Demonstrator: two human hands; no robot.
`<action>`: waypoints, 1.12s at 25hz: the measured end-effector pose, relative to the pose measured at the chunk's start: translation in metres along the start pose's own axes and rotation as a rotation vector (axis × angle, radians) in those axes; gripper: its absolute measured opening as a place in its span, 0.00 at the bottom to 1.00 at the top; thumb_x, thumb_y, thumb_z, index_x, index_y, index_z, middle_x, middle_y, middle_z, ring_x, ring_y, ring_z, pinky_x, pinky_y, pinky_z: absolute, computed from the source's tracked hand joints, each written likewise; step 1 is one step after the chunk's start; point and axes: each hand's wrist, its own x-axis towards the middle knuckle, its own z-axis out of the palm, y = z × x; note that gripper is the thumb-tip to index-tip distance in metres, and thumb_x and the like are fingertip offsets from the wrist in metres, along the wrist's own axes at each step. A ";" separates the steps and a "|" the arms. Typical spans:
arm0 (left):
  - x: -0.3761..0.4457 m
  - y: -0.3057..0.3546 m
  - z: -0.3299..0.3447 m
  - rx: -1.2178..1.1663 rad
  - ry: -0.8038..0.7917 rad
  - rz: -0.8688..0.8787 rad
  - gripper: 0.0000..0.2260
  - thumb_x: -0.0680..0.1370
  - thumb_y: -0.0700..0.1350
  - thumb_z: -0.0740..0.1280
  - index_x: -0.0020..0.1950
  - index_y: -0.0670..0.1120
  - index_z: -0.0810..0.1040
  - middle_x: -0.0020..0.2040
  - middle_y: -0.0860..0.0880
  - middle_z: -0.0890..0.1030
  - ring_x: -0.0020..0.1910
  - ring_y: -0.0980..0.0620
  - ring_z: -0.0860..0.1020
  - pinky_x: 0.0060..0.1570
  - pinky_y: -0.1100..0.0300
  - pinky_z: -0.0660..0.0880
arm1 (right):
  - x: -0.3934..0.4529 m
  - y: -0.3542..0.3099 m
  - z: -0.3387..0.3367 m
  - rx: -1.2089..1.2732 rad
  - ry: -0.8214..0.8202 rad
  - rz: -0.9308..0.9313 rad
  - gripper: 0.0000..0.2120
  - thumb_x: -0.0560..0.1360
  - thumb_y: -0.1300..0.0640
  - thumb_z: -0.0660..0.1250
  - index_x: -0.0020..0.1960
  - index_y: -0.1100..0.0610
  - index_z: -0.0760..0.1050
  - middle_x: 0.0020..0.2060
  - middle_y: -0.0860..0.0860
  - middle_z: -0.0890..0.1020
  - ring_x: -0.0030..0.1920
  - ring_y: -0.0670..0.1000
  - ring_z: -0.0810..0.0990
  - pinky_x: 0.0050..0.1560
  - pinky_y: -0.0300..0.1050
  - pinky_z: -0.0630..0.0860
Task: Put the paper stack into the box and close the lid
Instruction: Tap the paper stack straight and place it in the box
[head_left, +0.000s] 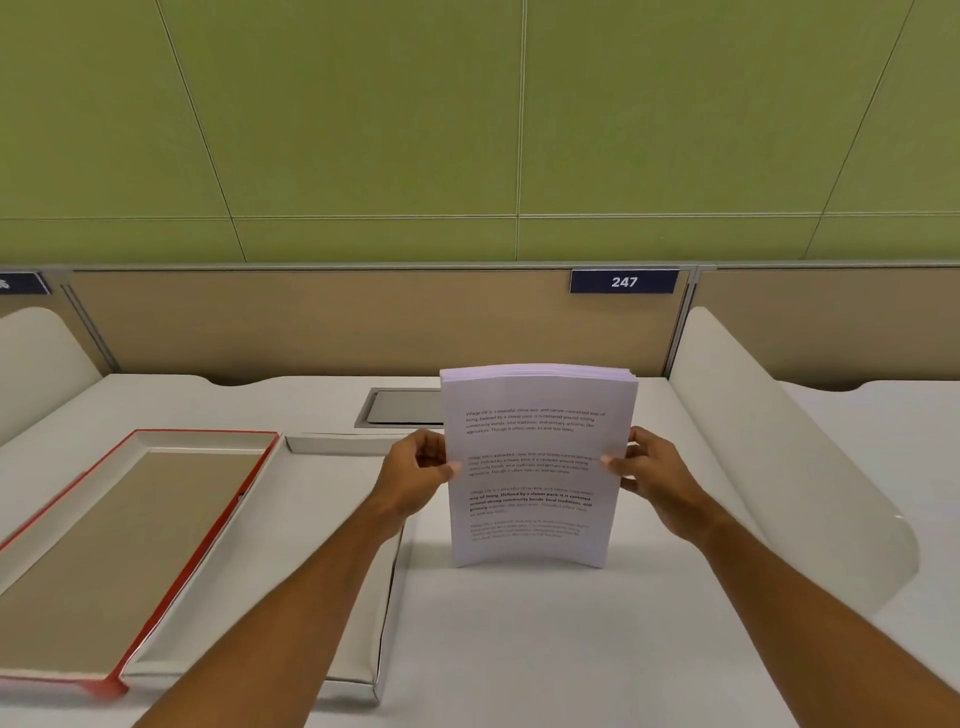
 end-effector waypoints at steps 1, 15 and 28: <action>0.001 0.009 0.000 -0.043 0.003 0.019 0.08 0.74 0.38 0.71 0.51 0.44 0.77 0.51 0.42 0.84 0.53 0.42 0.82 0.57 0.48 0.79 | 0.000 -0.009 0.003 0.045 0.011 -0.024 0.14 0.74 0.60 0.68 0.59 0.60 0.76 0.50 0.54 0.85 0.53 0.57 0.83 0.47 0.47 0.80; 0.032 0.086 0.015 -0.374 0.243 -0.158 0.09 0.73 0.50 0.68 0.36 0.46 0.76 0.43 0.44 0.76 0.40 0.45 0.73 0.41 0.55 0.68 | 0.030 -0.073 0.033 0.149 0.409 0.006 0.13 0.71 0.47 0.65 0.36 0.55 0.77 0.37 0.55 0.80 0.40 0.57 0.79 0.43 0.51 0.74; 0.026 0.063 0.000 -0.356 0.001 0.101 0.09 0.67 0.45 0.68 0.42 0.40 0.77 0.37 0.46 0.81 0.36 0.48 0.78 0.38 0.57 0.73 | 0.023 -0.052 0.009 0.152 0.032 -0.175 0.14 0.73 0.56 0.63 0.53 0.62 0.80 0.46 0.58 0.84 0.45 0.56 0.81 0.45 0.49 0.77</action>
